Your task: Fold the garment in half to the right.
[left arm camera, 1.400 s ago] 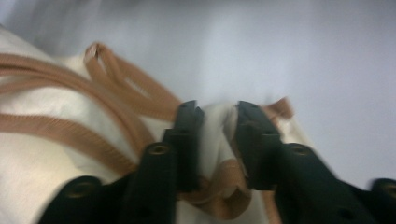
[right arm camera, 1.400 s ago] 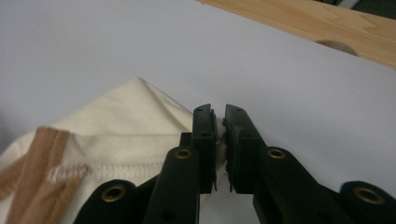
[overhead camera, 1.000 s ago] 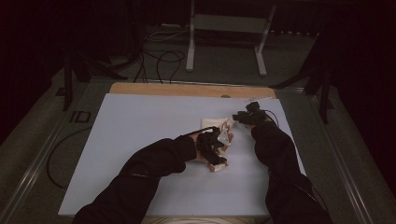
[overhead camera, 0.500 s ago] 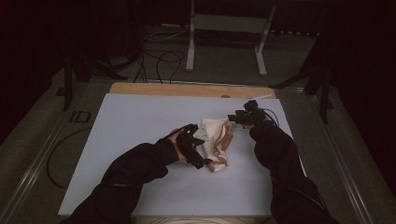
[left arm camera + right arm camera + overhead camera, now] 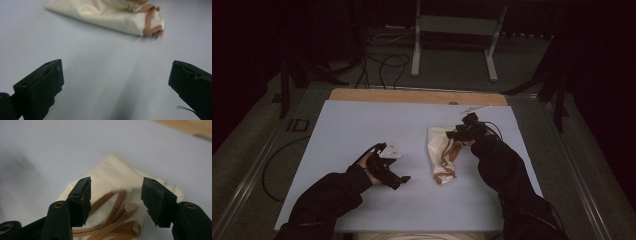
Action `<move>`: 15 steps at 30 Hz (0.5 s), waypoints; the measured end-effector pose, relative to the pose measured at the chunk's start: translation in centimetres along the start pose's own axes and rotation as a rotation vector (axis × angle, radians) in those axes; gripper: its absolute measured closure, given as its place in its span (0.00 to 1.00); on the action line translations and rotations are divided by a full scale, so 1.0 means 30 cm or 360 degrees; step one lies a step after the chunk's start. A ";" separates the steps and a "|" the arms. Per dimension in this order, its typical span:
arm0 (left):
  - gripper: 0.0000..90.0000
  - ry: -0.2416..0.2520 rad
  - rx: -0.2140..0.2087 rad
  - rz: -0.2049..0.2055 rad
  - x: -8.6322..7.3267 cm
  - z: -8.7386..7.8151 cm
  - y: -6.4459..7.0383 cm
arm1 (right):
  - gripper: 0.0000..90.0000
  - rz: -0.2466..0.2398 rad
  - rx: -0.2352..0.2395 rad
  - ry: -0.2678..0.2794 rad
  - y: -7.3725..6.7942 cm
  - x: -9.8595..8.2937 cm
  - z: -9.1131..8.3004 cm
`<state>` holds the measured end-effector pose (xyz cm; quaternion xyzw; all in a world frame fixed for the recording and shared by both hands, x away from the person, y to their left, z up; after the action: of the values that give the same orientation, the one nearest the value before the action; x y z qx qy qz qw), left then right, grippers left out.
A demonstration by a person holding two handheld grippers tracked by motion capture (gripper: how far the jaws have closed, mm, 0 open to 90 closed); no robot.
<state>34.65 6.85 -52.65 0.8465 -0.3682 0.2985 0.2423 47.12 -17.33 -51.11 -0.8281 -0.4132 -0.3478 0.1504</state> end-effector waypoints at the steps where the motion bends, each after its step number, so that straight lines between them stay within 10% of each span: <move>1: 0.01 -0.0002 0.0012 -0.0007 -0.020 -0.004 -0.004 | 0.54 0.0005 -0.0011 -0.0013 0.001 -0.007 0.005; 7: 0.00 0.0008 0.0040 -0.0036 -0.077 -0.011 -0.007 | 0.96 -0.0014 -0.0075 -0.0067 0.006 -0.039 0.014; 15: 0.00 0.0158 0.0037 -0.0100 -0.105 -0.033 -0.025 | 0.97 -0.0054 -0.0157 -0.0011 0.029 -0.042 -0.047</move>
<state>33.18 9.43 -54.25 0.8446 -0.3254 0.3367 0.2597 46.65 -19.36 -50.96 -0.8285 -0.4102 -0.3673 0.1020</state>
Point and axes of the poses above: each handheld gripper's, and its own axes: z roughly forward along the jaws, x roughly out of its top, y roughly to its right, the point moved 7 cm from there along z, roughly forward along the jaws, and after that the axes turned 15 degrees about -z, right-handed, at the moved point
